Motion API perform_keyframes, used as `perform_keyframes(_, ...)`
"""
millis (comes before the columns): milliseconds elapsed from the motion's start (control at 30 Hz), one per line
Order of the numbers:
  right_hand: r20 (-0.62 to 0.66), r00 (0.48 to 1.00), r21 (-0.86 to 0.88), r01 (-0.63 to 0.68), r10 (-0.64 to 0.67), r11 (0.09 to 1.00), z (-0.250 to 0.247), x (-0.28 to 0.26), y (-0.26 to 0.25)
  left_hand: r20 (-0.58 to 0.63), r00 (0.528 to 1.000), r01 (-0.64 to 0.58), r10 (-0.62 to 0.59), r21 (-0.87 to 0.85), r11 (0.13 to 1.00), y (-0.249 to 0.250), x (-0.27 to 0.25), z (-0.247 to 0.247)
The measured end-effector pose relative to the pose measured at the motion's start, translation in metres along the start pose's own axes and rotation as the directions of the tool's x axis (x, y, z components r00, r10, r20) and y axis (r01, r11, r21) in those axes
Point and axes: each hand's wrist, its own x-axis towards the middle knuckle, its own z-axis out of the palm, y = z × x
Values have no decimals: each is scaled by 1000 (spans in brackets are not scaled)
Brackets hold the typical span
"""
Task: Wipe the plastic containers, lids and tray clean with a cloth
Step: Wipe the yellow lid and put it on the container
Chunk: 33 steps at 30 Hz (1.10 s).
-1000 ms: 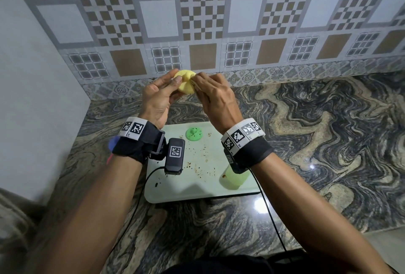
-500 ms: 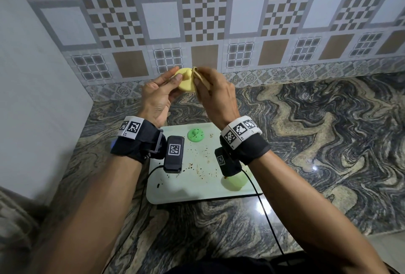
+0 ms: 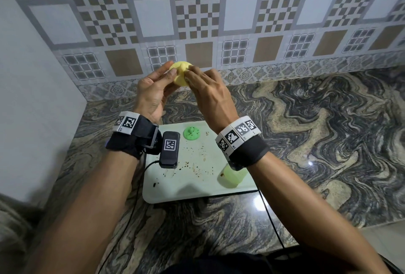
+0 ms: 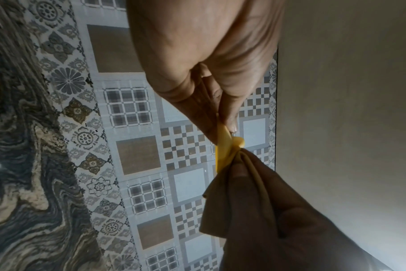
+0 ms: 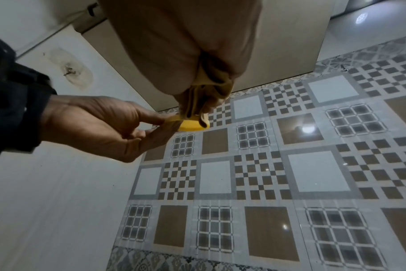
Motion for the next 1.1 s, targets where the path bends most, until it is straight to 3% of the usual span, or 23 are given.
perform_keyframes(533,-81,996,173,-16,30,985,3,8,-12,28,999,-31,30,47,998,7,-1,-15)
perform_keyframes(767,-28,998,190,-49,55,981,-5,17,-6,93,995,-42,33,95,995,11,-8,-18)
perform_keyframes(900,152,988,188,-56,27,981,-15,31,9,155,988,-3,-19,138,990,0,-14,-10)
perform_keyframes(967,144,976,196,-190,163,962,-18,40,22,151,987,48,-62,98,994,-9,-15,-9)
perform_keyframes(1033,31,935,193,-352,353,916,-24,40,31,134,986,92,-98,48,995,-13,-12,-12)
perform_keyframes(1100,-29,926,200,-364,377,910,-29,30,23,108,987,115,-115,10,993,-12,-8,-16)
